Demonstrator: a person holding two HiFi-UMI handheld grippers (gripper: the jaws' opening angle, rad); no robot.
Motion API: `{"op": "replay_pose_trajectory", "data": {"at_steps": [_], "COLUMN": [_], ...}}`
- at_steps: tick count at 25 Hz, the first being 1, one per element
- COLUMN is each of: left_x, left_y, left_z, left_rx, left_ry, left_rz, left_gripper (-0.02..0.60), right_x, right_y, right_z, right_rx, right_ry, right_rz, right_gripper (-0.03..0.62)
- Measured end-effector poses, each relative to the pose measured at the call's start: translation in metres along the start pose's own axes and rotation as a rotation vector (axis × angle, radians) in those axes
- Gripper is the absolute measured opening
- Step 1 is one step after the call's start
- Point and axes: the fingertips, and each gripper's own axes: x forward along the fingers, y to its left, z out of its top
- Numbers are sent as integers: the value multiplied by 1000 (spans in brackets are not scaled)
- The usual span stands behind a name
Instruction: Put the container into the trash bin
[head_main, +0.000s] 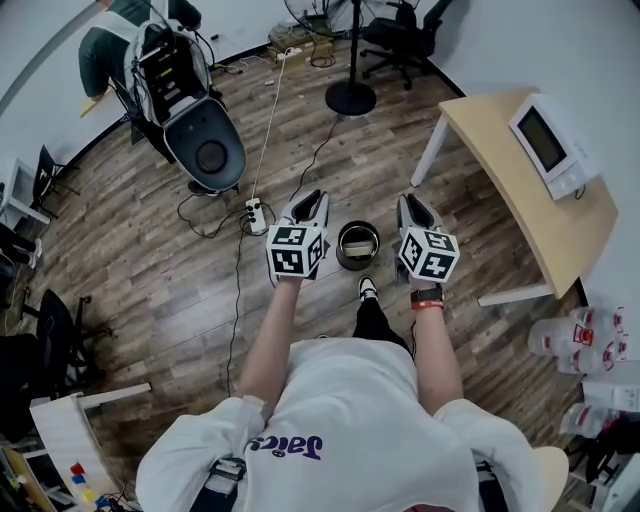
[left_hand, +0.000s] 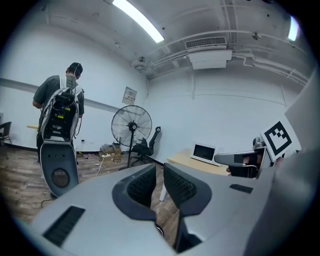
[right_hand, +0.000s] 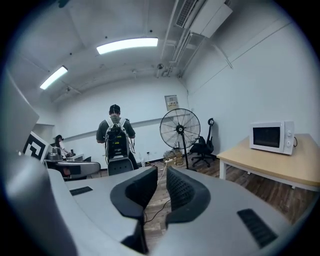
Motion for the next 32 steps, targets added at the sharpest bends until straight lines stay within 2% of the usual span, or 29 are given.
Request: {"op": "replay_pose_trajectory", "data": {"at_steps": [7, 11, 16, 22, 25, 28, 32], "left_x": [2, 2, -10, -4, 2, 24, 70], "left_y": [-11, -19, -20, -12, 15, 50, 81], "left_z": [-1, 3, 11, -13, -33, -77, -186], "left_rx": [17, 31, -21, -5, -51, -109, -93], "left_ry": [-12, -30, -107, -77, -70, 2, 289], "left_rz": [12, 8, 1, 32, 58, 62, -14], "left_gripper": [35, 21, 20, 20, 20, 20, 20], "right_x": [-9, -14, -20, -9, 11, 45, 103], "right_y": [-10, -16, -8, -8, 1, -2, -28], "right_z": [5, 3, -1, -20, -35, -59, -101], "right_rx": [-22, -12, -24, -41, -51, -73, -88], "right_ry": [-20, -26, -38, -5, 31, 90, 175], "right_rz": [-13, -16, -8, 7, 49, 85, 109], "right_gripper": [15, 15, 15, 15, 15, 15, 15]}}
